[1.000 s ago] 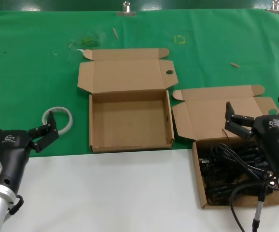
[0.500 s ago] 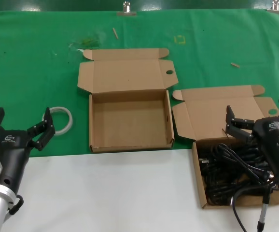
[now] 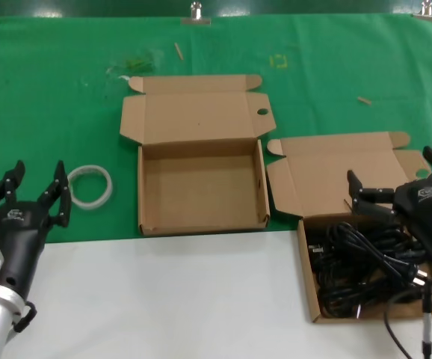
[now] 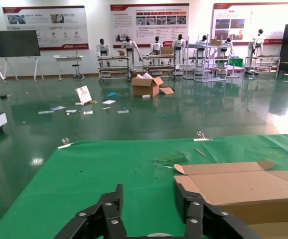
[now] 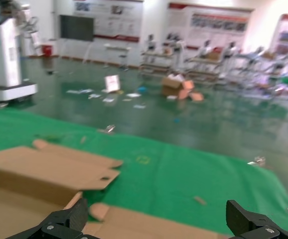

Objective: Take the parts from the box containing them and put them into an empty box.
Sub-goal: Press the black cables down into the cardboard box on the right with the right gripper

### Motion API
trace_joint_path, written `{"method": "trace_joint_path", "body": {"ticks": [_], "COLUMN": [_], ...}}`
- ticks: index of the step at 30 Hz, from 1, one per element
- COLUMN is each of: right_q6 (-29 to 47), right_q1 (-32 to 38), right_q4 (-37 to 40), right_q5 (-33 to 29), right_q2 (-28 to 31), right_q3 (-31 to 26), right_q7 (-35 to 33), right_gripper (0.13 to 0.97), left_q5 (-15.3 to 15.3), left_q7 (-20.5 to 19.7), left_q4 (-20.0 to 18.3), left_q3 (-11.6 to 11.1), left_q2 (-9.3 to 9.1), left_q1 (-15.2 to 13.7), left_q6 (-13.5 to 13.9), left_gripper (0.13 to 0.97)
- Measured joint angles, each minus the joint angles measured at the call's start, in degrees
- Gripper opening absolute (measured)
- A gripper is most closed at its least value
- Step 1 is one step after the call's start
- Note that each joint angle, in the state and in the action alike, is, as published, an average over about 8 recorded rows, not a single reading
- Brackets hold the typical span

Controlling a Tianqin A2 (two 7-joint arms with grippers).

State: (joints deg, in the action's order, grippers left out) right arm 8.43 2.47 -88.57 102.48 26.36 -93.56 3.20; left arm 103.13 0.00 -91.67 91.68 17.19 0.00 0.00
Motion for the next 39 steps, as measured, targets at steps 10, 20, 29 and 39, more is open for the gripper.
{"method": "trace_joint_path", "body": {"ticks": [10, 20, 29, 39], "right_q6": [14.1, 31.2, 46.8, 51.9], "right_q1": [2.2, 9.0, 16.9, 24.6], "right_q4": [3.1, 4.5, 6.6, 11.4], "right_q5": [1.8, 0.5, -3.2, -9.7], "right_q2": [12.5, 26.0, 32.3, 28.7], "right_q3": [-2.1, -6.3, -12.2, -17.4], "right_q7": [3.0, 7.0, 5.5, 3.1], "right_gripper": [0.966, 0.966, 0.966, 0.966], "left_q5": [0.0, 0.0, 0.0, 0.0], "left_q7": [0.0, 0.0, 0.0, 0.0], "left_q4": [0.0, 0.0, 0.0, 0.0], "left_q3": [0.0, 0.0, 0.0, 0.0], "left_q2": [0.0, 0.0, 0.0, 0.0], "left_q1": [0.0, 0.0, 0.0, 0.0], "left_q6": [0.0, 0.0, 0.0, 0.0], "left_gripper": [0.309, 0.192, 0.148, 0.14]}}
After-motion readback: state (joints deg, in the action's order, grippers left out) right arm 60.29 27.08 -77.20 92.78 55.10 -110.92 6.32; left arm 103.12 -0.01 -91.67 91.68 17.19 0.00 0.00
